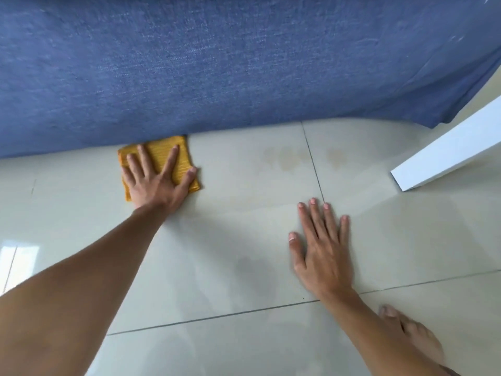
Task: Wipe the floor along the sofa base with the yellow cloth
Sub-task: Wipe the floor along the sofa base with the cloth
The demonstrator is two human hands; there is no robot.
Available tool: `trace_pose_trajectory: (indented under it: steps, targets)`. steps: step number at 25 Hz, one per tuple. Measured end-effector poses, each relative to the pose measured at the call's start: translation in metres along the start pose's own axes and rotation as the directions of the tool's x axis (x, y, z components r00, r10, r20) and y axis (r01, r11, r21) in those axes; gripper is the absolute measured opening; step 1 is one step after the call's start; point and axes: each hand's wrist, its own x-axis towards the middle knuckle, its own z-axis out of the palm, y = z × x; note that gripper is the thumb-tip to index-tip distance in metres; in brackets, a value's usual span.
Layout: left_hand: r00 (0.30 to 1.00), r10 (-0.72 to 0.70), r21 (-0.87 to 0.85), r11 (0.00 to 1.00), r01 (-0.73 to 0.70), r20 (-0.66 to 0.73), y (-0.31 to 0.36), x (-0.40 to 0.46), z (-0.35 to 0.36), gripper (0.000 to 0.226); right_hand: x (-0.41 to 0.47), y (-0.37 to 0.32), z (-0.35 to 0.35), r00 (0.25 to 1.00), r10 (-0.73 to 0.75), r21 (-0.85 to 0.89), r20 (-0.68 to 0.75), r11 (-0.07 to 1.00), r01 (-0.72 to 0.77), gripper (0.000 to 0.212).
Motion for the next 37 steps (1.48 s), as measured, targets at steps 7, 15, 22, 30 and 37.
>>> trace_pose_trajectory:
  steps: [7, 15, 22, 30, 37]
  targets:
    - [0.949, 0.310, -0.011, 0.951, -0.310, 0.065, 0.167, -0.019, 0.016, 0.079, 0.001, 0.001, 0.000, 0.998, 0.020, 0.100, -0.055, 0.995, -0.015, 0.062]
    - [0.863, 0.502, -0.012, 0.865, -0.502, 0.056, 0.122, -0.118, 0.019, 0.074, 0.003, 0.003, -0.003, 0.964, 0.199, 0.207, -0.177, 0.965, -0.161, 0.053]
    - [0.989, 0.126, 0.059, 0.990, -0.131, 0.077, -0.037, -0.096, -0.004, 0.077, -0.006, 0.030, -0.008, 0.997, 0.011, 0.117, -0.080, 0.993, -0.002, 0.055]
    - [0.995, -0.084, 0.006, 0.996, 0.084, 0.044, -0.007, -0.009, -0.004, 0.080, -0.008, 0.032, -0.006, 0.996, -0.030, 0.101, -0.084, 0.994, 0.039, 0.057]
    - [0.990, 0.129, 0.006, 0.992, -0.130, 0.048, 0.144, 0.015, 0.012, 0.082, -0.010, 0.036, -0.011, 0.995, -0.024, 0.189, -0.102, 0.981, 0.043, 0.058]
